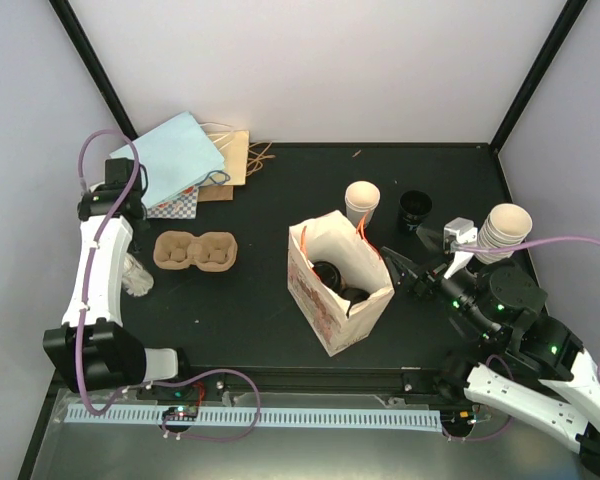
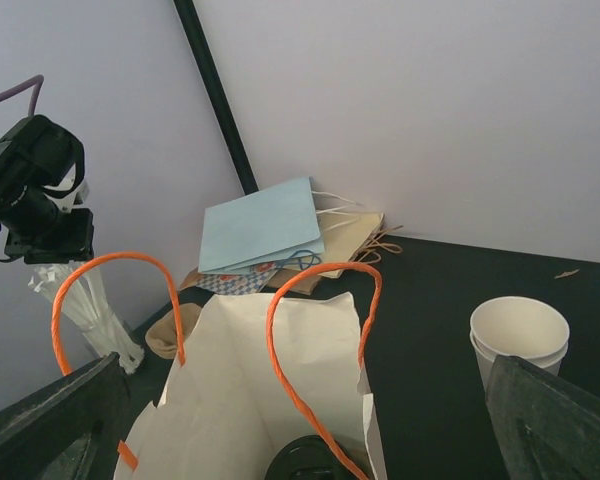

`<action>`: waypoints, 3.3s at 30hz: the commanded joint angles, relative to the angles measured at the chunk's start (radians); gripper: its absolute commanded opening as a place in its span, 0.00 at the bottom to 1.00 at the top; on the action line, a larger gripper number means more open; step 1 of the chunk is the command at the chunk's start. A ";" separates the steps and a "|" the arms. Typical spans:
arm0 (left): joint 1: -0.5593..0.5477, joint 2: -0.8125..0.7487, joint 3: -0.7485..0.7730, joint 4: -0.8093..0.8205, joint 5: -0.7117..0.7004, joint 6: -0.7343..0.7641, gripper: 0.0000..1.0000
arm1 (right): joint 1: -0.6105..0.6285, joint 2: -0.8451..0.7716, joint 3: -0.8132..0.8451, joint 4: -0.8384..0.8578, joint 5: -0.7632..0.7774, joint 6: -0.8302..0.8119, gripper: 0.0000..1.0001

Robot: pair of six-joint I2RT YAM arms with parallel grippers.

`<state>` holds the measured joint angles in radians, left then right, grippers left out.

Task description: Pack the takeout coffee

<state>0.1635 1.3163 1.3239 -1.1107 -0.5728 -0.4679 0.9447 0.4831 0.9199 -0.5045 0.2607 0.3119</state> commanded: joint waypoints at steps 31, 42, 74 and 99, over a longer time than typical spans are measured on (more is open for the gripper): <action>0.025 0.049 0.099 -0.074 0.038 0.008 0.07 | 0.001 -0.001 -0.009 0.013 -0.011 -0.001 1.00; 0.022 -0.072 0.209 -0.145 0.078 0.037 0.03 | 0.002 0.027 0.023 -0.002 -0.019 -0.002 1.00; 0.020 -0.446 0.459 0.352 1.043 -0.218 0.02 | 0.002 0.054 0.061 -0.050 0.026 0.012 1.00; -0.623 -0.320 0.227 0.641 1.134 -0.035 0.02 | 0.002 0.000 0.073 -0.137 0.164 0.076 1.00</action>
<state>-0.4160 0.9710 1.4811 -0.3679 0.6037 -0.6819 0.9447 0.5037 0.9615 -0.6170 0.3820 0.3725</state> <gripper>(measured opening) 0.016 1.000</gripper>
